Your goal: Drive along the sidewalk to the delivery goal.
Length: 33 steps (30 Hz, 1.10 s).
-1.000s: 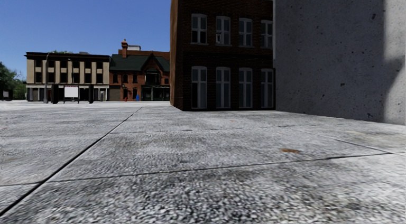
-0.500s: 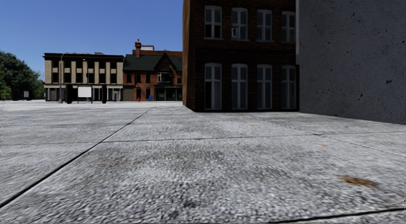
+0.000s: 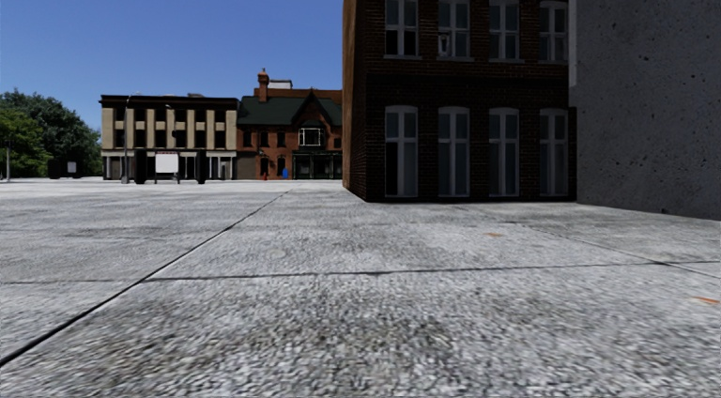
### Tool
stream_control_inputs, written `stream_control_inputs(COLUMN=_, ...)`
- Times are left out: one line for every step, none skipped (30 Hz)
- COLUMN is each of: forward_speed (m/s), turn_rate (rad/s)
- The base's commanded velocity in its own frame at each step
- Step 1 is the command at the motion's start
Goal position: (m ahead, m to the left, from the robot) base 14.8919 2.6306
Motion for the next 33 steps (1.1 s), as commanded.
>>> stream_control_inputs(forward_speed=2.0, turn_rate=0.98)
stream_control_inputs(forward_speed=2.0, turn_rate=0.98)
stream_control_inputs(forward_speed=2.0, turn_rate=1.04)
stream_control_inputs(forward_speed=2.0, turn_rate=0.64)
stream_control_inputs(forward_speed=2.0, turn_rate=0.0)
stream_control_inputs(forward_speed=2.0, turn_rate=0.0)
stream_control_inputs(forward_speed=2.0, turn_rate=0.0)
stream_control_inputs(forward_speed=2.0, turn_rate=0.0)
stream_control_inputs(forward_speed=2.0, turn_rate=0.0)
stream_control_inputs(forward_speed=2.0, turn_rate=0.0)
stream_control_inputs(forward_speed=2.0, turn_rate=0.0)
stream_control_inputs(forward_speed=2.0, turn_rate=0.0)
stream_control_inputs(forward_speed=2.0, turn_rate=0.0)
stream_control_inputs(forward_speed=2.0, turn_rate=0.0)
stream_control_inputs(forward_speed=2.0, turn_rate=0.0)
stream_control_inputs(forward_speed=2.0, turn_rate=0.0)
stream_control_inputs(forward_speed=2.0, turn_rate=0.0)
stream_control_inputs(forward_speed=2.0, turn_rate=0.0)
stream_control_inputs(forward_speed=2.0, turn_rate=0.0)
stream_control_inputs(forward_speed=2.0, turn_rate=0.0)
stream_control_inputs(forward_speed=2.0, turn_rate=0.13)
stream_control_inputs(forward_speed=2.0, turn_rate=0.65)
stream_control_inputs(forward_speed=2.0, turn_rate=0.92)
stream_control_inputs(forward_speed=2.0, turn_rate=0.99)
stream_control_inputs(forward_speed=2.0, turn_rate=0.99)
stream_control_inputs(forward_speed=2.0, turn_rate=0.61)
stream_control_inputs(forward_speed=2.0, turn_rate=0.13)
stream_control_inputs(forward_speed=2.0, turn_rate=0.02)
stream_control_inputs(forward_speed=2.0, turn_rate=0.0)
stream_control_inputs(forward_speed=2.0, turn_rate=0.0)
stream_control_inputs(forward_speed=2.0, turn_rate=0.0)
stream_control_inputs(forward_speed=2.0, turn_rate=0.0)
stream_control_inputs(forward_speed=2.0, turn_rate=0.0)
